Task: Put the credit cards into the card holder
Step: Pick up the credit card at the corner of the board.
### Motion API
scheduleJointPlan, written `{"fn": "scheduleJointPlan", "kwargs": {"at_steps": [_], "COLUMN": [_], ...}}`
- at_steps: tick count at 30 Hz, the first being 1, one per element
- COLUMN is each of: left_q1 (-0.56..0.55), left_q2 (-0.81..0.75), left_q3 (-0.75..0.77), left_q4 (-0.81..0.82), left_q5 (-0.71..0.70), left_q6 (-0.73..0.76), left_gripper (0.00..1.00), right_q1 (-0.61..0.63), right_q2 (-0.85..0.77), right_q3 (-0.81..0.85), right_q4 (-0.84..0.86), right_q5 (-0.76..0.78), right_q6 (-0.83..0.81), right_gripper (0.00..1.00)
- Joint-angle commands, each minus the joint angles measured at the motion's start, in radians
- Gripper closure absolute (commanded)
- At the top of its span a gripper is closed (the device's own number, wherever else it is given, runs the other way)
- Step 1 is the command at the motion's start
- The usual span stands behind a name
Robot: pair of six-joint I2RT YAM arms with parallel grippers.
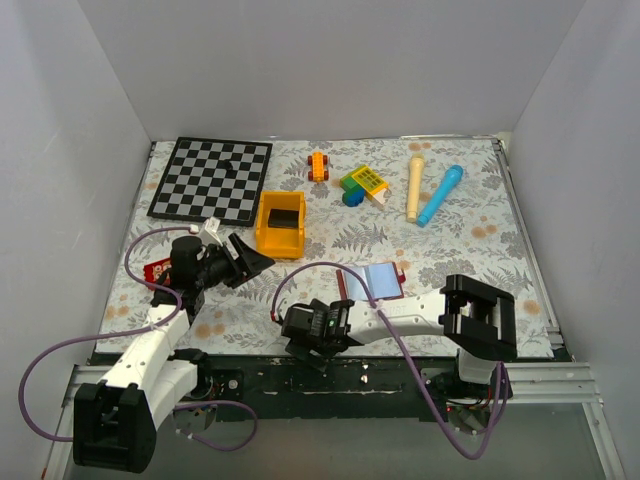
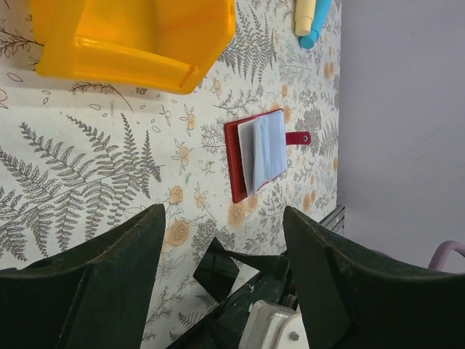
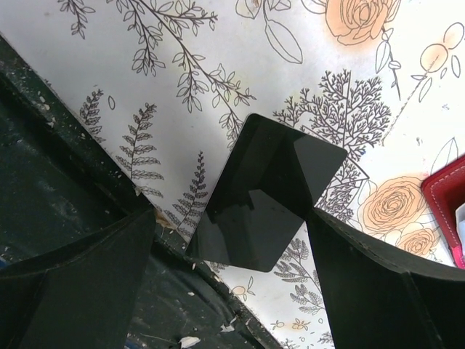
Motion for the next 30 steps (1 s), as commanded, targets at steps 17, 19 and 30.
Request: {"fn": "scheduleJointPlan", "kwargs": {"at_steps": [17, 19, 30], "left_q1": [0.008, 0.008, 0.008], "left_q2": [-0.012, -0.012, -0.002], "left_q3": [-0.021, -0.022, -0.027], "left_q4": [0.022, 0.024, 0.038], "left_q5": [0.013, 0.013, 0.023], "left_q6": [0.001, -0.001, -0.007], "left_gripper": [0.34, 0.34, 0.34], "right_q1": [0.044, 0.044, 0.044], "right_q2": [0.075, 0.072, 0.021], "right_q3": [0.065, 0.063, 0.062], "right_q4": [-0.070, -0.071, -0.068], "right_q5": [0.050, 0.052, 0.043], "right_q6": [0.023, 0.025, 0.031], "right_gripper": [0.31, 0.35, 0.49]}}
